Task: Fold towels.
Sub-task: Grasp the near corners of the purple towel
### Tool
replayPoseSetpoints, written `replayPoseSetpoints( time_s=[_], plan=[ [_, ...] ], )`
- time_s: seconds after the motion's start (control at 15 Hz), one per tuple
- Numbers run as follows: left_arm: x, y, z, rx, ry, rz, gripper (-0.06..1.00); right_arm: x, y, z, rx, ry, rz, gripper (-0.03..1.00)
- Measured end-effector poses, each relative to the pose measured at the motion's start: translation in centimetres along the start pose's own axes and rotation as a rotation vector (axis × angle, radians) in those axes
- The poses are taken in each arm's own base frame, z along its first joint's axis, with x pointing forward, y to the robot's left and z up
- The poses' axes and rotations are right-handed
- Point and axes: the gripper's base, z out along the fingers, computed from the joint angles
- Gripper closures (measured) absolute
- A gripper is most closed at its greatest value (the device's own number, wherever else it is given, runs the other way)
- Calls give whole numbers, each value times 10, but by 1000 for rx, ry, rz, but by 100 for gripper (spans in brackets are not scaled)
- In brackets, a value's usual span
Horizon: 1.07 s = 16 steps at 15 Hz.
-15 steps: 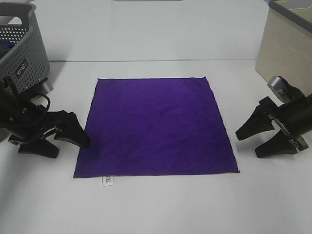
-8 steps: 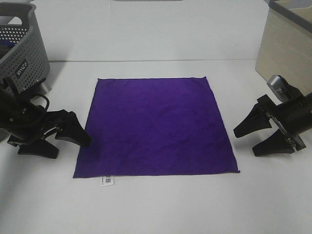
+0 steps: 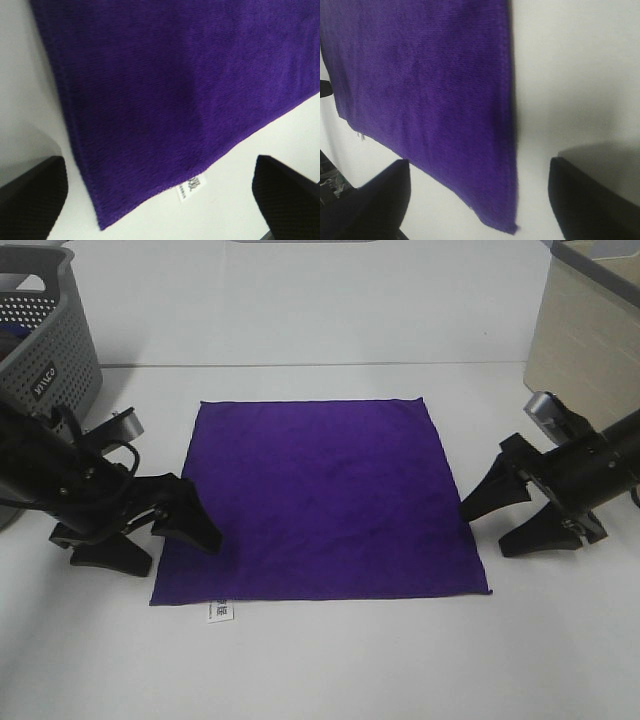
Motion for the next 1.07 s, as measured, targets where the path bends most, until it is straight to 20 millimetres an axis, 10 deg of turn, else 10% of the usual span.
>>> replayPoseSetpoints(
  time_s=[0.4, 0.87, 1.07],
  plan=[
    [-21, -37, 33, 118, 61, -7, 1, -3, 59, 44, 134, -11, -134, 24],
    [-22, -38, 34, 126, 63, -14, 2, -3, 58, 44, 170, -13, -134, 37],
    [-22, -35, 36, 100, 61, 2, 19, -3, 57, 45, 186, -13, -149, 43]
  ],
)
